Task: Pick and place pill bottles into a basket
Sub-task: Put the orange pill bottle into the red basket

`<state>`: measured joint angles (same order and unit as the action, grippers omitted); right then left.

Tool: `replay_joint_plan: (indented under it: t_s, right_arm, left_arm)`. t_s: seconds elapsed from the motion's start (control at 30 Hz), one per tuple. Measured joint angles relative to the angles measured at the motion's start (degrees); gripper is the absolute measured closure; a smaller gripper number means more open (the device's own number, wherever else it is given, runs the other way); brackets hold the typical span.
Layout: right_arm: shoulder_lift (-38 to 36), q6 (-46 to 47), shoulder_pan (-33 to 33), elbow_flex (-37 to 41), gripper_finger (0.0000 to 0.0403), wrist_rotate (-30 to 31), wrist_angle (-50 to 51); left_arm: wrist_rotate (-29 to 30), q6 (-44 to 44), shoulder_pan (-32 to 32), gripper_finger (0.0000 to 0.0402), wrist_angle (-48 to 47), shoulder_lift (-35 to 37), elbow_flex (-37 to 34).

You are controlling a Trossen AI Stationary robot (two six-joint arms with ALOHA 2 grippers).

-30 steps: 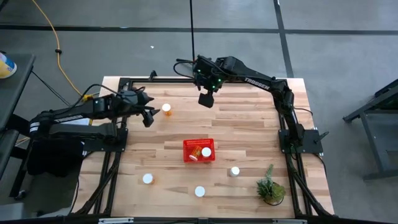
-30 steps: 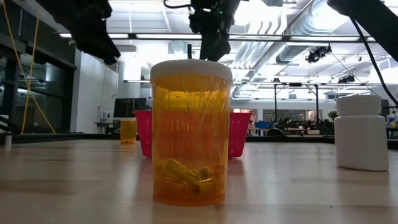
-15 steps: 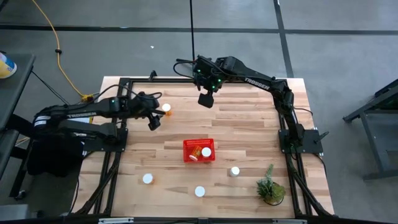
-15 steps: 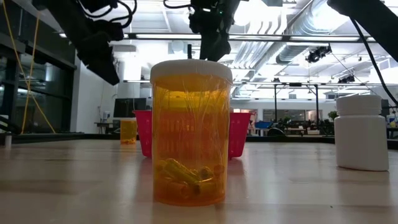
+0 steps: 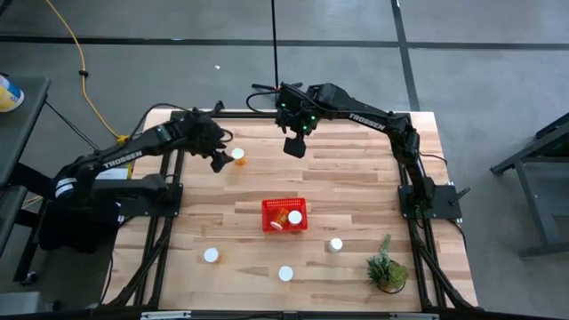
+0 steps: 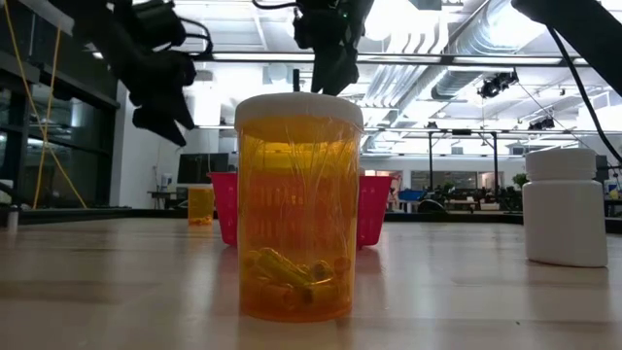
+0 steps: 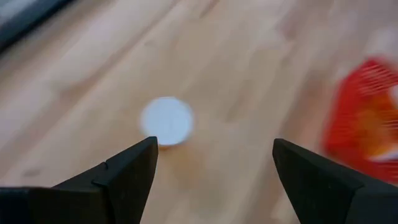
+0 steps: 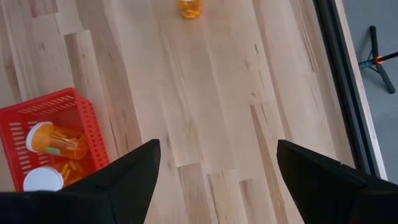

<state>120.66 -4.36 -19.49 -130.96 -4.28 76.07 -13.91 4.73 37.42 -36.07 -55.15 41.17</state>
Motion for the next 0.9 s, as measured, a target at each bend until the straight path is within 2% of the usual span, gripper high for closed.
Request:
replay_joint_plan:
  t_s: [0.07,0.13,0.23,0.47,0.9]
  right_arm:
    - [0.00,-0.01,0.02,0.00,0.0091,0.32,0.00]
    - [0.00,-0.02,0.02,0.00,0.0091,0.30,-0.04]
    - [0.00,-0.15,0.02,0.00,0.0091,0.30,-0.03]
    - [0.00,-0.38,0.02,0.00,0.0091,0.73,-0.68]
    - [0.00,-0.05,0.04,0.00,0.0091,0.69,-0.42]
  left_arm:
    - [-5.20,0.19,2.85,0.0048,0.12,-0.39,0.00]
    - [-6.27,0.00,4.63,0.0048,0.10,-0.99,0.00]
    - [-5.65,-0.20,5.70,0.0048,-0.03,-2.00,0.00]
    - [1.76,0.04,4.41,0.0048,-0.60,-6.73,0.13]
    - [1.34,-1.05,3.82,0.0048,-0.92,-13.97,4.20]
